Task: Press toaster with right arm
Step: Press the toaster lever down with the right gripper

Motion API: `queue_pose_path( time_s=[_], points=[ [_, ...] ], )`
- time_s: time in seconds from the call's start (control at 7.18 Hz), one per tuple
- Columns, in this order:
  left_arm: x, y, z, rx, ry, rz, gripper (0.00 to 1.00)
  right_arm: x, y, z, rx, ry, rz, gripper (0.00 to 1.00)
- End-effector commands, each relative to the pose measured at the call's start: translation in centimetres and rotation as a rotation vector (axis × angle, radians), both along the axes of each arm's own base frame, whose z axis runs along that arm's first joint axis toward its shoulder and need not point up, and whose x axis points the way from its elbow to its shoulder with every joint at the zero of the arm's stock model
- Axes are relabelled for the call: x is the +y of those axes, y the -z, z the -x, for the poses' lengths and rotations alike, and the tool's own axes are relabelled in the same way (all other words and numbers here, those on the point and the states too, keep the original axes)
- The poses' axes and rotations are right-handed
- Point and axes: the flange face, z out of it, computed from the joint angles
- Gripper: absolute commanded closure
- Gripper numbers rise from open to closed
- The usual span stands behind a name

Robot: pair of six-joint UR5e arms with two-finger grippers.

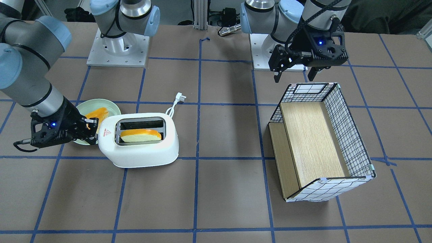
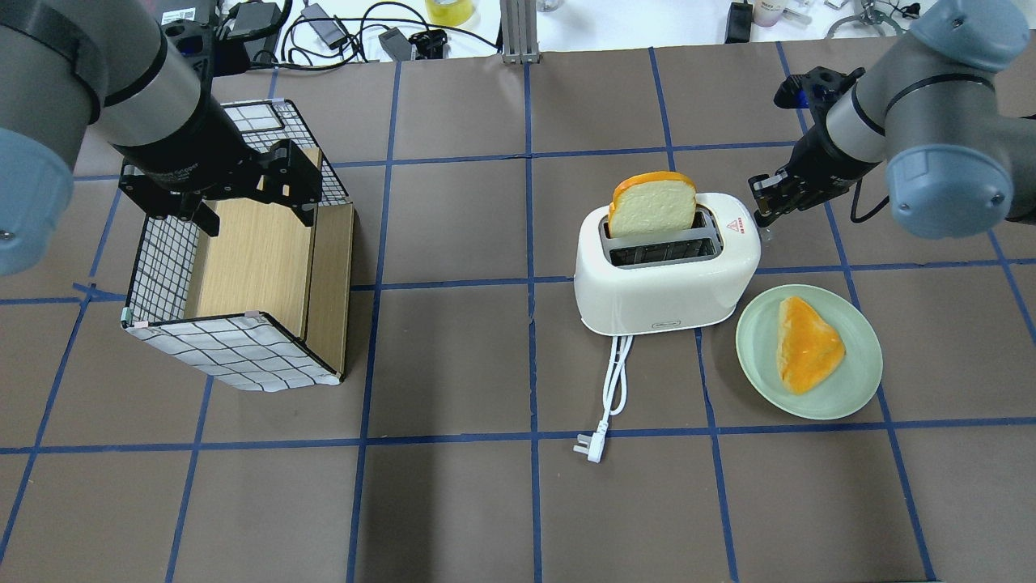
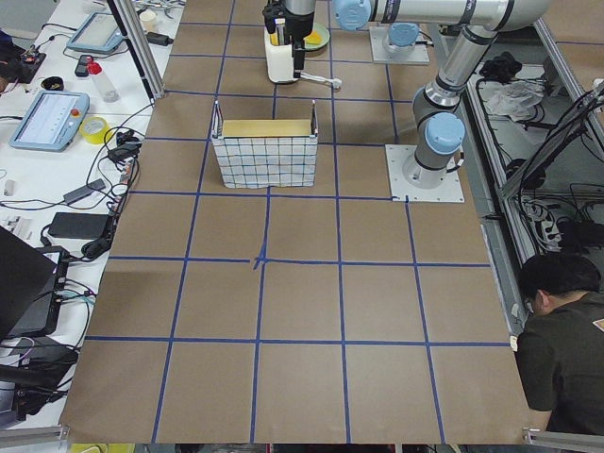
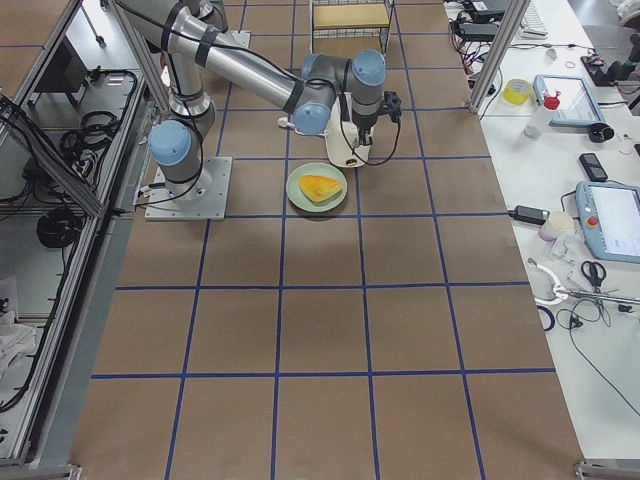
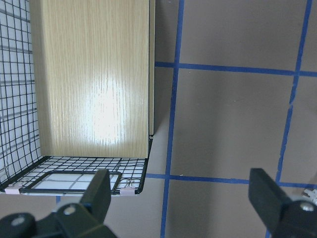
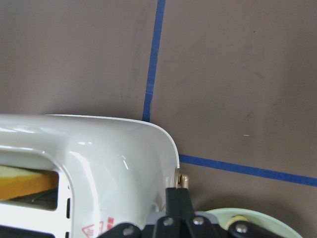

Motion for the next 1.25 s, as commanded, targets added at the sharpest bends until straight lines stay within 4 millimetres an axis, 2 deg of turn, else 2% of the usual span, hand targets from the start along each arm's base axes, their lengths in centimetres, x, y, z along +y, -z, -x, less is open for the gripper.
queue_pose_path(
  time_s=[0.0, 0.42, 1.11],
  points=[
    [0.0, 0.0, 0.0, 0.0, 0.0, 0.0, 0.0, 0.1, 0.8, 0.0, 0.005, -0.06, -0.007, 1.0],
    [0.0, 0.0, 0.0, 0.0, 0.0, 0.0, 0.0, -0.2, 2.7, 0.1, -0.008, -0.068, -0.037, 1.0],
    [0.0, 0.0, 0.0, 0.0, 0.0, 0.0, 0.0, -1.0, 4.0, 0.2, -0.013, -0.083, -0.057, 1.0]
  ],
)
